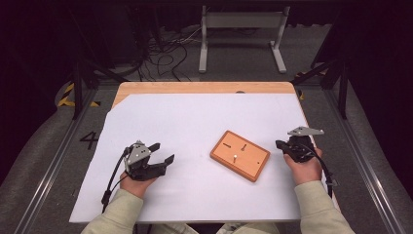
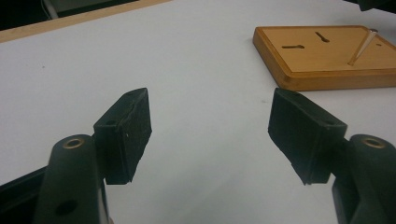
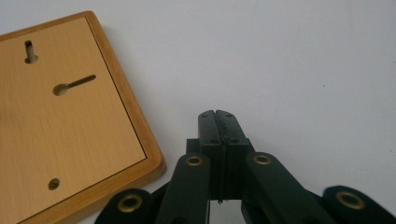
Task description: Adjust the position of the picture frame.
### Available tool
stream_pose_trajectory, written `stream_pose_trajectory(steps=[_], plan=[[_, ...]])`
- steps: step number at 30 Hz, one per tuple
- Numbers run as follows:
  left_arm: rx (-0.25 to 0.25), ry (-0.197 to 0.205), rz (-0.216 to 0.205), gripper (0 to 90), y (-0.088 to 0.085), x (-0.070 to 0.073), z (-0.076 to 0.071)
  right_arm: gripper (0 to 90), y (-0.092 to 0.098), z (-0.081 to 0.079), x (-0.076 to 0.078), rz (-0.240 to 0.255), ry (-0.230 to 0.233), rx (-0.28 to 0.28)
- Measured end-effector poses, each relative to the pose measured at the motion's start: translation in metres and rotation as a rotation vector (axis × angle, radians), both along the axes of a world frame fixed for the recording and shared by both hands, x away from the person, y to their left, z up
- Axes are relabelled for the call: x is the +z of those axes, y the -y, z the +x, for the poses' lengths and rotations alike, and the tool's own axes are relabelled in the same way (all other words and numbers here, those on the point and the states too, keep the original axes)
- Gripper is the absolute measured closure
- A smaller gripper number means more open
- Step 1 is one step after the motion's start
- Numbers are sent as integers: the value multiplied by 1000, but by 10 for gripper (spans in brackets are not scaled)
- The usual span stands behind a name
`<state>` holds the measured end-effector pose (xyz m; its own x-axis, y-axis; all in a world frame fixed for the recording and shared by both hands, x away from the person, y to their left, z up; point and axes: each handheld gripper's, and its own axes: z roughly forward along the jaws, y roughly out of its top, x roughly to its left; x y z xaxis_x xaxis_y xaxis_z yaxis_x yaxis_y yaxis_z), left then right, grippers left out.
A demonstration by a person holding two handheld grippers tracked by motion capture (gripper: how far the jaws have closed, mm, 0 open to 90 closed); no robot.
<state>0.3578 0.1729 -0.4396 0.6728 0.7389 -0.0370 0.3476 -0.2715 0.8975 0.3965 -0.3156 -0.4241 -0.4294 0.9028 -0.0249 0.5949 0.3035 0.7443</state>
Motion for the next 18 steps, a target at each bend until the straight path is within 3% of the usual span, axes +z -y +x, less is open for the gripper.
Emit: stream_pose_trajectory(steps=[11, 18], plan=[[-5, -1, 1, 304, 0, 0, 0, 900, -16, 8, -17, -37, -80, 22], [-5, -2, 2, 306, 0, 0, 0, 900, -15, 4, -16, -37, -88, 1]])
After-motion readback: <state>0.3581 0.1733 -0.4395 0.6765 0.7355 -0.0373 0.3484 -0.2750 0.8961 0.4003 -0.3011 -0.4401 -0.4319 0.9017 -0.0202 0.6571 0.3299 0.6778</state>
